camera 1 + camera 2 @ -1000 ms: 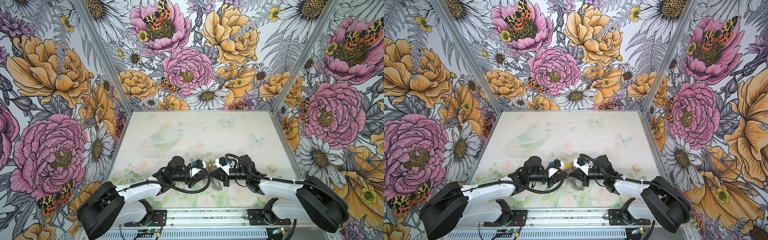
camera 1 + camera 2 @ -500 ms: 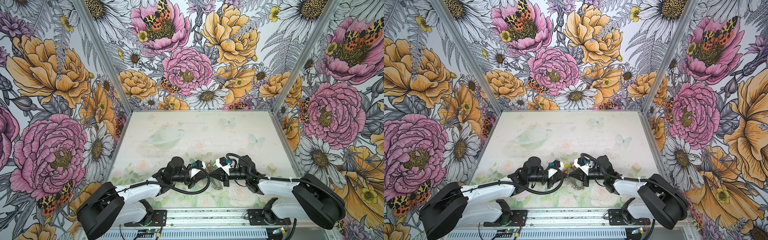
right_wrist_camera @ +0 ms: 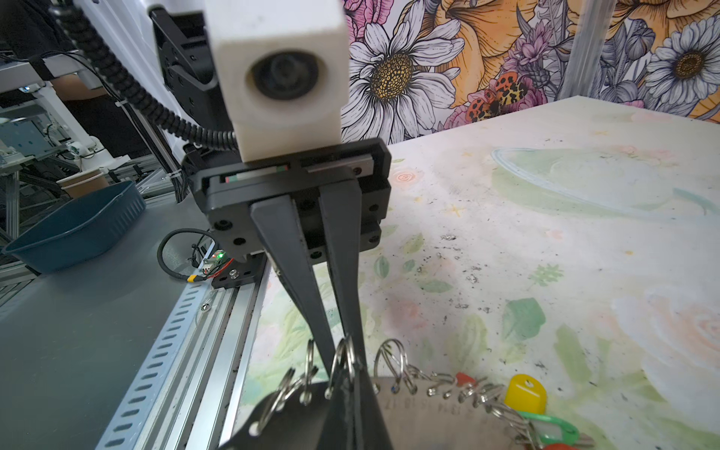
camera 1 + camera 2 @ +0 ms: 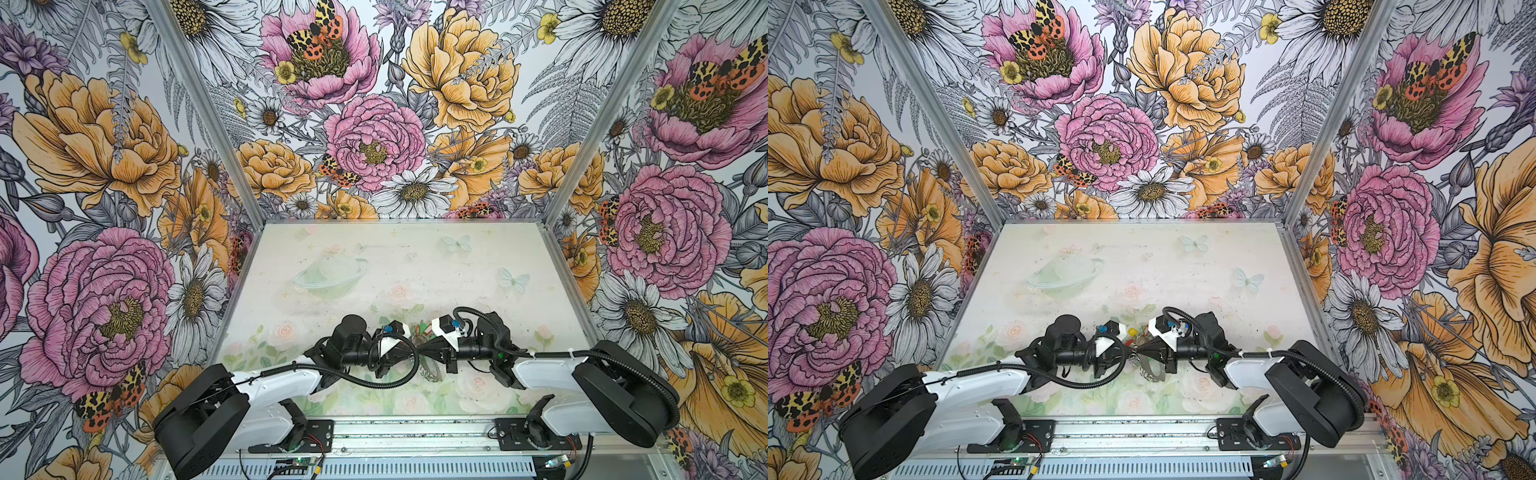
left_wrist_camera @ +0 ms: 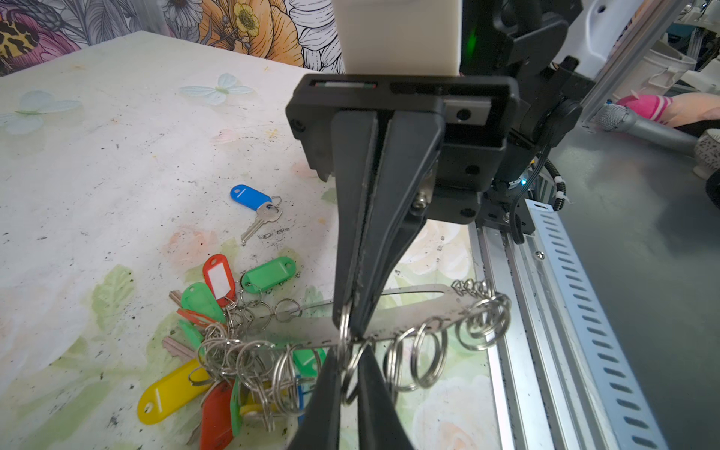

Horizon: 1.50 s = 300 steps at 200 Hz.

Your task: Put the keys on the keyring

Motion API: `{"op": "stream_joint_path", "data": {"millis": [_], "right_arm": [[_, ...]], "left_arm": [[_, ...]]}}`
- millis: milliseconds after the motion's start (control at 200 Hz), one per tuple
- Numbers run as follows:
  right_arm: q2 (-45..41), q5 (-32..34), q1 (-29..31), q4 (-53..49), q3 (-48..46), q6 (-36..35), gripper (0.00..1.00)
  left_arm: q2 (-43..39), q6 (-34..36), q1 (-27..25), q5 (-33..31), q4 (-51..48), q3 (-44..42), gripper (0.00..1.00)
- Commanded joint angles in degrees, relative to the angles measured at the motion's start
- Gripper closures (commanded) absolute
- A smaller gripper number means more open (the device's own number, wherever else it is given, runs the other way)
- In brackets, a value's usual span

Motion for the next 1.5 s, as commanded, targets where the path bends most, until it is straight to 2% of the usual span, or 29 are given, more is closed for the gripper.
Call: {"op": "stream_joint_path", "data": {"millis": [0,190,480,565,651,731,1061,1176,1251,1366,1496], "right_arm": [[0.65,-2.37,0.85,6.18,0.62,0.68,1.0],[1.9,-2.49,0.82,7.13,0.65,0.56,1.0],[3.05,-2.96,1.0,8.02,0.9,-0.37,1.0],[3.16,-2.79,1.12,7.64,0.86,-0.75,1.0],[3.07,-2.75,1.14,7.09,0.99,-1.1,1.0],[3.15,-2.79,1.18,6.47,1.16,-1.29,1.0],[3.18,-1.96,1.53,6.51,1.16,-1.06,1.0],[0.87,-0.45,1.03,6.23,0.32,-0.82,0.86],[-2.11,1.08,0.5,4.2,-0.21,-1.15,0.81],[-8.35,7.74,0.34,-2.82,-0.65,-3.1,0.75],[-14.63,12.92,0.64,-12.17,-0.39,-5.07,0.74]], "left_arm": [[-1.76,-0.64,-0.3,2.41,6.34,-0.31,0.88],[-3.2,-1.33,0.3,2.75,7.52,-1.04,0.88],[-2.92,-1.19,0.37,2.91,7.77,-1.08,0.99],[-3.01,-1.01,0.37,2.01,7.76,-1.11,0.99],[-3.45,-0.88,0.37,1.49,7.94,-1.14,0.93],[-3.64,-0.59,0.4,1.43,8.0,-1.2,0.92],[-2.95,-0.48,0.56,1.0,7.95,-1.03,1.0],[-3.45,0.86,0.6,-0.63,5.03,-0.39,1.0],[-3.93,2.07,0.54,-1.96,2.51,0.18,1.0],[-4.19,3.02,0.46,-3.68,1.45,0.37,1.0],[-3.83,4.09,-0.17,-6.05,0.52,0.69,1.0]]}}
